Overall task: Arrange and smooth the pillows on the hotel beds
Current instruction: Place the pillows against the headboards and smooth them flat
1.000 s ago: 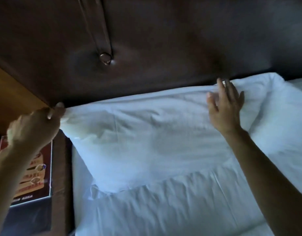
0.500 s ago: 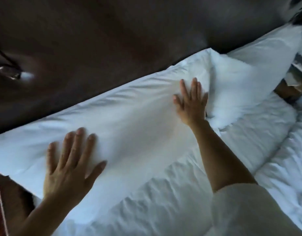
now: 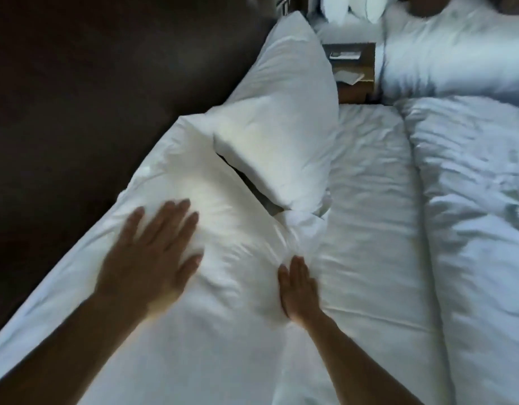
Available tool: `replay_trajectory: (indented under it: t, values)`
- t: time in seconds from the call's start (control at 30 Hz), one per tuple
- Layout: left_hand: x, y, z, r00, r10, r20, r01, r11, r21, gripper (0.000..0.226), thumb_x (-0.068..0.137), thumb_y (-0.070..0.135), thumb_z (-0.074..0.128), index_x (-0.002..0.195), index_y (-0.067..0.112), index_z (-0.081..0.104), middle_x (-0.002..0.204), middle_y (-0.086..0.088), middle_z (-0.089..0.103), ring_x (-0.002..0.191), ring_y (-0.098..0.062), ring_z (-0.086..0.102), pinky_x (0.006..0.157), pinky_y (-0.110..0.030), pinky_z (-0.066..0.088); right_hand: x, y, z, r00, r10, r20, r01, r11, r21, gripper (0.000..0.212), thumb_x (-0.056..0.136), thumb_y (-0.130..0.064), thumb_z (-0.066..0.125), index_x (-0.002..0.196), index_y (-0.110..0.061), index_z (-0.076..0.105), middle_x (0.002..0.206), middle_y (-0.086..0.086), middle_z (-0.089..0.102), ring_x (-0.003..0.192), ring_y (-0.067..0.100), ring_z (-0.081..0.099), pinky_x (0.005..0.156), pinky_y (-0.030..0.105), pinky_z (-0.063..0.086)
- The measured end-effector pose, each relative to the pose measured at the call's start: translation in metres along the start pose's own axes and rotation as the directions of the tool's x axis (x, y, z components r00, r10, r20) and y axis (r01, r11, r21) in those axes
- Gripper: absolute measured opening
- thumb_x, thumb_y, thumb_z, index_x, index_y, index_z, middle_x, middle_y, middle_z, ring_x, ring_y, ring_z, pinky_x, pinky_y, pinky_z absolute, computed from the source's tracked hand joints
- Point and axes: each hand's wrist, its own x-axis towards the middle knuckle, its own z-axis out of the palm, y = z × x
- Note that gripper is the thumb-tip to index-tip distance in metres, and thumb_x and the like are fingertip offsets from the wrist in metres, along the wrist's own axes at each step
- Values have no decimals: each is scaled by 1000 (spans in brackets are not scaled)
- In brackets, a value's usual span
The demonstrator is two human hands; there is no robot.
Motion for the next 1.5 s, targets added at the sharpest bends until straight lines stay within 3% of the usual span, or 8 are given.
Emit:
replay_trajectory:
  t: [0.2,0.4,0.57,0.8,0.97,1.23,1.33,1.5]
  values:
    - [85,68,-5,986,164,-4,-162,980,111,66,100,63,11,161,37,14,170,-10,7,156,-33,6,124,-60,4,18,-37,-1,913,-234,-335,359,852,382,72,94,-77,9,158,-46,11,169,-14,9,155,4,1,123,38,-5]
    - [95,0,8,976,-77,202,2,938,348,88,82,79,-14,159,41,2,171,2,-8,156,-21,-7,125,-51,-3,28,24,21,959,-129,-251,126,992,-28,67,107,-49,17,161,-10,14,168,16,13,155,28,10,125,44,8]
    - [48,54,4,993,70,96,-91,966,244,72,92,76,-3,157,47,6,171,-1,2,156,-35,-1,121,-62,-4,-50,-36,45,878,-250,-409,421,809,410,73,96,-74,5,160,-39,7,171,0,3,156,13,-2,119,36,-12]
    - [-49,-8,-5,976,-136,168,86,957,276,66,97,68,9,159,46,5,171,0,-7,156,-32,-5,124,-56,-3,-103,0,74,976,129,-175,-76,956,284,71,107,-51,24,161,-7,9,170,14,8,156,25,7,126,48,3]
    - [-102,39,-8,989,90,116,-107,983,151,69,97,74,15,158,43,19,171,-5,2,156,-37,2,123,-61,4,-193,-60,100,929,-165,-333,294,874,388,73,97,-68,8,162,-33,8,171,7,3,157,21,3,123,50,0]
    - [-267,-24,-9,986,-79,149,58,988,141,69,99,67,23,160,35,20,170,-7,13,155,-32,17,123,-56,18,-316,-37,156,981,11,-195,36,970,239,63,109,-35,40,162,-12,13,164,26,19,151,44,22,117,56,24]
    - [-338,-34,-10,969,-110,223,82,988,131,74,100,66,19,162,26,17,170,-9,10,156,-32,15,122,-55,19,-381,-31,185,998,52,-21,-48,991,126,55,108,-31,8,160,-13,10,164,31,4,151,51,11,117,58,26]
    - [-436,-48,-24,931,-165,325,124,982,144,83,100,65,15,159,7,22,170,-13,7,156,-31,11,121,-58,19,-465,-12,211,983,-169,67,160,979,126,62,105,-29,38,160,-11,18,162,32,16,148,50,26,116,60,32]
